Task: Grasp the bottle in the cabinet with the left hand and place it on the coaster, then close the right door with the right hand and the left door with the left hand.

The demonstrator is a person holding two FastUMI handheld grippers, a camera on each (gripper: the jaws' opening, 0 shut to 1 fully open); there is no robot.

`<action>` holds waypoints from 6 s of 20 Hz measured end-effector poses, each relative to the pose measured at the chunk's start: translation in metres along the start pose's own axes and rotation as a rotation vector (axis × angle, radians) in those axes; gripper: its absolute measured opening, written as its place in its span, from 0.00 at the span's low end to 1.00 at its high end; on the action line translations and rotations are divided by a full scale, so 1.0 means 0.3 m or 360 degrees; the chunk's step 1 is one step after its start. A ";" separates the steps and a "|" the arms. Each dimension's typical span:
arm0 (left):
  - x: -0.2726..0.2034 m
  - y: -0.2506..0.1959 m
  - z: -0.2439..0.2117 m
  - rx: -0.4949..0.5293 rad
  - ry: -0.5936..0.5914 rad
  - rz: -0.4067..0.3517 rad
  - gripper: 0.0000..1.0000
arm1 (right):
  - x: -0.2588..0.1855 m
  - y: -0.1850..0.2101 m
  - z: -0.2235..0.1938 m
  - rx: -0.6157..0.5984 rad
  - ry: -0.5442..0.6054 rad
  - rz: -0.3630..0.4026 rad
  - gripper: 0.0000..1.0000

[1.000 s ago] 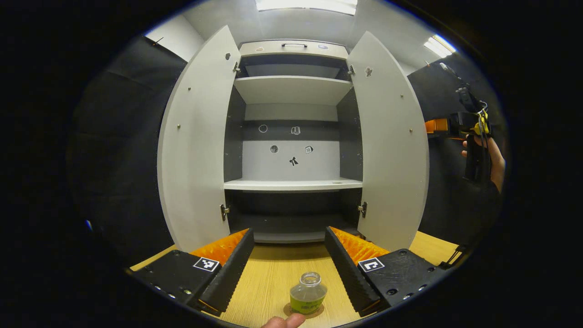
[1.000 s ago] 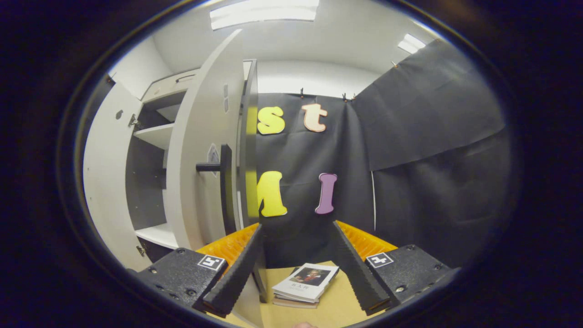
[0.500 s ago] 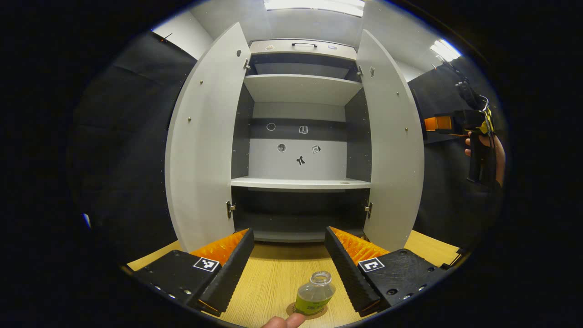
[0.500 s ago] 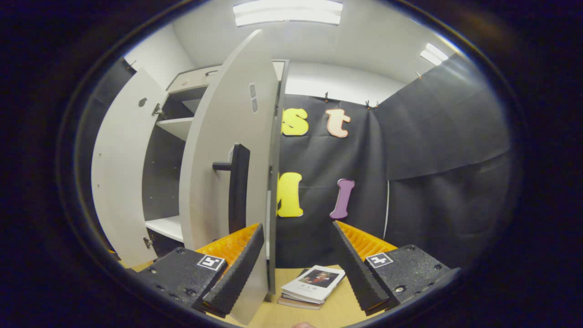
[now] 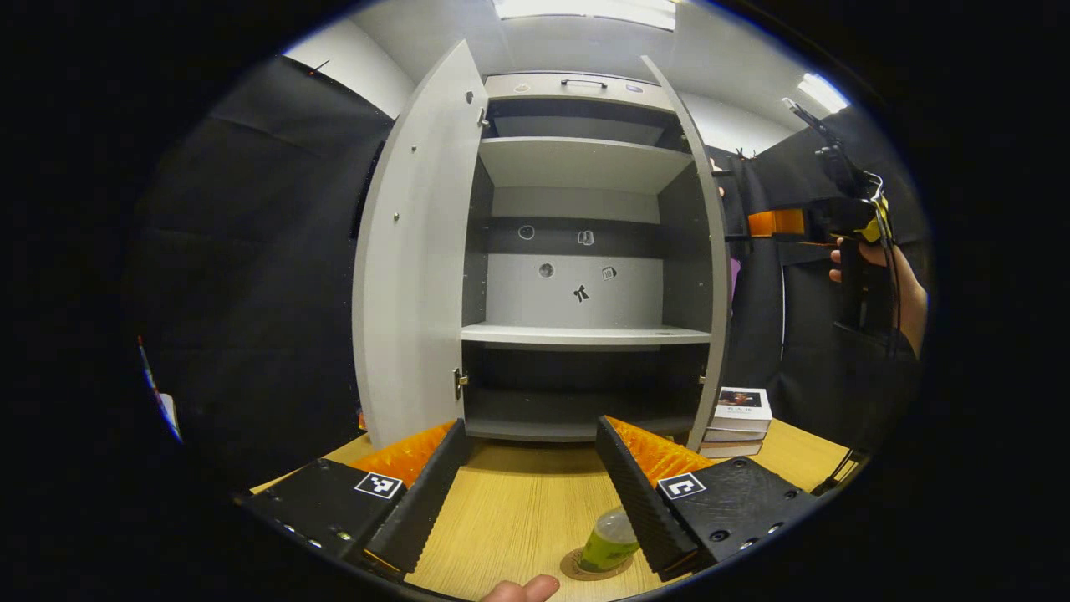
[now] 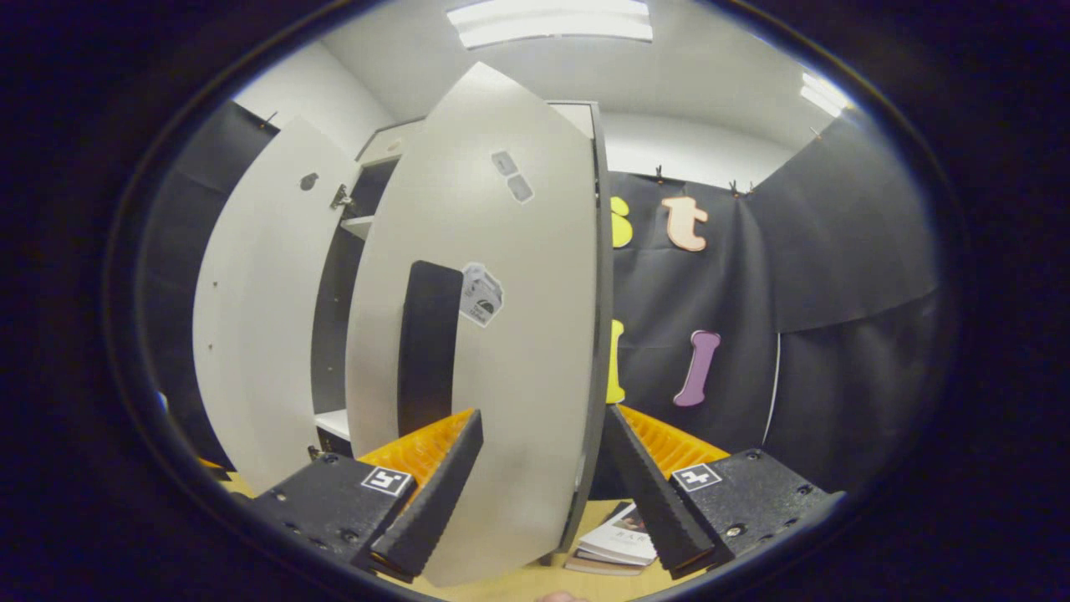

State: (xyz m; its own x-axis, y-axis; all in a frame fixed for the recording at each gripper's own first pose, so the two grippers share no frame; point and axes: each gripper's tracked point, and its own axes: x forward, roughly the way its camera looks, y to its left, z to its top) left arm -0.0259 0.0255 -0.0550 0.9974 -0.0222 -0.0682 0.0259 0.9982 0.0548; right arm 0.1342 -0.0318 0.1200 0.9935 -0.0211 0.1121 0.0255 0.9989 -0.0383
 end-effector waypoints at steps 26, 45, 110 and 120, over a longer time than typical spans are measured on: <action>0.017 0.027 0.114 -0.0234 -0.0025 0.0068 0.95 | -0.540 0.011 -0.535 0.0101 0.0410 -0.0078 0.99; 0.221 0.841 0.565 -0.0205 -0.0264 0.0770 0.95 | -0.523 -0.032 -0.530 0.0143 0.0407 -0.0090 0.94; 0.046 0.009 0.080 -0.0114 -0.0133 0.0198 0.95 | -0.561 -0.067 -0.546 0.0284 0.0451 -0.0173 0.94; 0.042 0.005 0.077 -0.0113 -0.0127 0.0190 0.95 | -0.566 -0.054 -0.545 0.0299 0.0467 -0.0168 0.94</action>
State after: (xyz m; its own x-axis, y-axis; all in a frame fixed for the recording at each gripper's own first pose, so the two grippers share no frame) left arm -0.0117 0.0254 -0.0326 0.9953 0.0955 0.0138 -0.0953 0.9954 -0.0130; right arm -0.0169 -0.0510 -0.0607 0.9768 -0.1079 -0.1850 0.1356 0.9802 0.1442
